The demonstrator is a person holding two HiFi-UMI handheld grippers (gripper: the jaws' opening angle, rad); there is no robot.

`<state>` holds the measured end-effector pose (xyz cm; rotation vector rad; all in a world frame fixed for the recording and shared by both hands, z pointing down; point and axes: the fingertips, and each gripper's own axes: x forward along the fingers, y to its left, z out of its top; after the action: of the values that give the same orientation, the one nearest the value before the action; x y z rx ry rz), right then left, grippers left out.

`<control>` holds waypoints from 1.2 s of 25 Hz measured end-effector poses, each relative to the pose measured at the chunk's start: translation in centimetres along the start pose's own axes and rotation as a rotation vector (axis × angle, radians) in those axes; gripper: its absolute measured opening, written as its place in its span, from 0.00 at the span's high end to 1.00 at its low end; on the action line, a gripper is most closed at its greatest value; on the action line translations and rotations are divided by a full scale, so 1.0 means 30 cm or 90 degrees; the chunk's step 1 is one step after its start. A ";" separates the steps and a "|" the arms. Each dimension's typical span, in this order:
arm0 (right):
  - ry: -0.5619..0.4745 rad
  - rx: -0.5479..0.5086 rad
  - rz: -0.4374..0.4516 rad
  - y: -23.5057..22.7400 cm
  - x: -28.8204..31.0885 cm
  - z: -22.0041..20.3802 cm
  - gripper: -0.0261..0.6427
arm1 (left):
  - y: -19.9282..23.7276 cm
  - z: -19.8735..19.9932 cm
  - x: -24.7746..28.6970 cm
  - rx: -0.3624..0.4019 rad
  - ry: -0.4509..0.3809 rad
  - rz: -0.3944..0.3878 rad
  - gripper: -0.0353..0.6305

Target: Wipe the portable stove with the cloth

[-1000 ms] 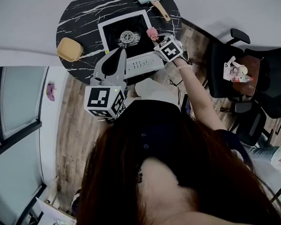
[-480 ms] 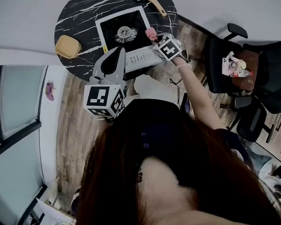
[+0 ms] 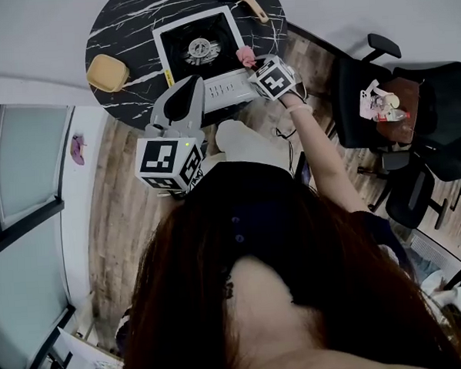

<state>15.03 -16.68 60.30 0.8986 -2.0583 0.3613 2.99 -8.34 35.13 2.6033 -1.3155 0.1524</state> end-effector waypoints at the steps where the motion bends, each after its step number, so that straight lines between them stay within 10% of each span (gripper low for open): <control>1: 0.001 0.001 -0.001 0.003 -0.003 -0.003 0.90 | -0.001 0.000 -0.003 -0.001 -0.001 0.000 0.93; 30: 0.008 0.005 -0.055 0.146 -0.095 -0.096 0.90 | -0.043 -0.048 -0.191 -0.024 -0.026 0.000 0.93</control>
<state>14.72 -10.72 60.08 0.9843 -1.9997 0.3269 0.63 -2.79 35.24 2.5876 -1.3184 0.0742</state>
